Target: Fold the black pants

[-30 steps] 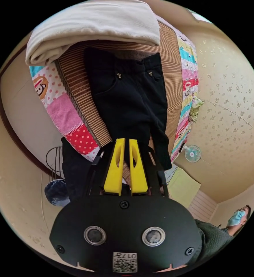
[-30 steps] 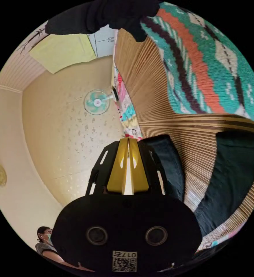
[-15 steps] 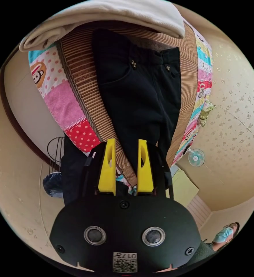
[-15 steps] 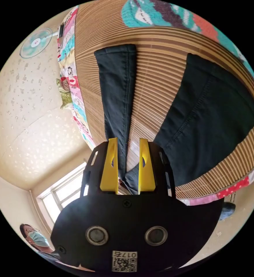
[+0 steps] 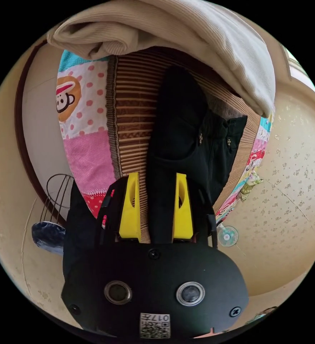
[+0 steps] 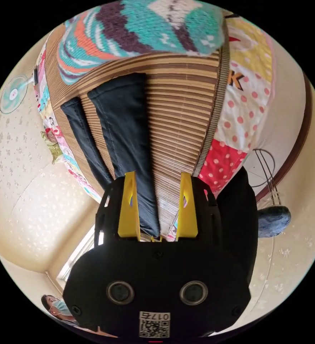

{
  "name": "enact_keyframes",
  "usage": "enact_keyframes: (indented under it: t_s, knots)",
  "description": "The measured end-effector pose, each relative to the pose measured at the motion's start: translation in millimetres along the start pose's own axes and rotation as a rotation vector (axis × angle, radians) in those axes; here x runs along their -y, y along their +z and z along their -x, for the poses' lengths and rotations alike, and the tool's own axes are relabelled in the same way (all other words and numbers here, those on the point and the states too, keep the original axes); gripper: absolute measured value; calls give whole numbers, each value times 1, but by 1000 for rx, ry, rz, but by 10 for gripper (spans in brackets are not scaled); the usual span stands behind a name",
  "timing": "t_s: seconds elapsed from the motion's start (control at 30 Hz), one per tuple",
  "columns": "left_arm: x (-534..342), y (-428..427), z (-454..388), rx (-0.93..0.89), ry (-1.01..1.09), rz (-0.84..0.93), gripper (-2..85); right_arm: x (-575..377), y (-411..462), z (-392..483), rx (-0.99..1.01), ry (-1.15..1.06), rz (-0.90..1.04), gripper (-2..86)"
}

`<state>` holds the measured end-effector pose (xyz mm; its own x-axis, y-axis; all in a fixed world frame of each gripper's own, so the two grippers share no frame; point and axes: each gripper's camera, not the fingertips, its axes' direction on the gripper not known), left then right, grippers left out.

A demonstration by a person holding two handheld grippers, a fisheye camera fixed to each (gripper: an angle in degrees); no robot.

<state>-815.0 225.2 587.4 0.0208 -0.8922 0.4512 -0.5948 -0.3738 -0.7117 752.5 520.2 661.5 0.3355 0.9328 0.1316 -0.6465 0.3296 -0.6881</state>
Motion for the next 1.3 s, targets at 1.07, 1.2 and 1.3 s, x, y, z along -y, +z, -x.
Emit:
enact_keyframes:
  t_s: [1.07,1.2,1.3]
  knots:
    - [-111,-126,-21,-97,226,331,50,-127,-117,-63,489,-49,-284,28]
    - [-132,-124,-31,36,205,308,50,-141,-130,-41,418,-135,-296,28]
    - [-123,-112,-71,55,204,247,50,-127,-103,8,346,-183,-261,28]
